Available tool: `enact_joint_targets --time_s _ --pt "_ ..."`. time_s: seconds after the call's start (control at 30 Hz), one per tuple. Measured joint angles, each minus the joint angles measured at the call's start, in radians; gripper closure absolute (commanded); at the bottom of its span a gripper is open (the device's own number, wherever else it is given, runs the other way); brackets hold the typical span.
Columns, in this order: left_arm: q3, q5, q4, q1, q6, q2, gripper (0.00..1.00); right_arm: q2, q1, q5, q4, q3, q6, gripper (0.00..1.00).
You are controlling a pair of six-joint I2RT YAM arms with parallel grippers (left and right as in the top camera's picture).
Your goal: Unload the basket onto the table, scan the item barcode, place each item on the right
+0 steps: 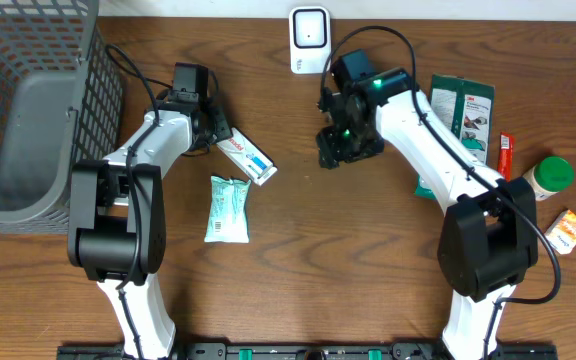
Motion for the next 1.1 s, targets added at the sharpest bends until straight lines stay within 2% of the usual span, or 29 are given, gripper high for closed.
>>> enact_joint_targets --time_s 0.23,0.53,0.73,0.87,1.03,1.1 --pt "0.0 0.266 -0.065 -0.021 0.0 -0.002 0.47 0.0 -0.046 -0.001 -0.106 0.0 -0.039 0.41" --pt "0.0 0.359 -0.086 -0.15 0.0 -0.002 0.47 0.0 -0.061 -0.002 -0.196 0.0 -0.092 0.41" --pt "0.0 0.364 -0.086 -0.208 0.0 -0.016 0.47 0.0 -0.073 -0.017 -0.226 0.0 -0.116 0.41" --pt "-0.001 0.318 -0.085 -0.206 -0.004 -0.109 0.47 -0.027 -0.127 -0.064 -0.224 0.0 -0.126 0.38" --pt "0.0 0.157 -0.136 -0.2 -0.004 -0.286 0.47 -0.128 -0.202 -0.146 -0.207 0.0 -0.135 0.26" --pt "0.001 0.108 -0.172 -0.2 -0.005 -0.317 0.53 -0.15 -0.211 -0.186 -0.198 0.0 -0.138 0.22"
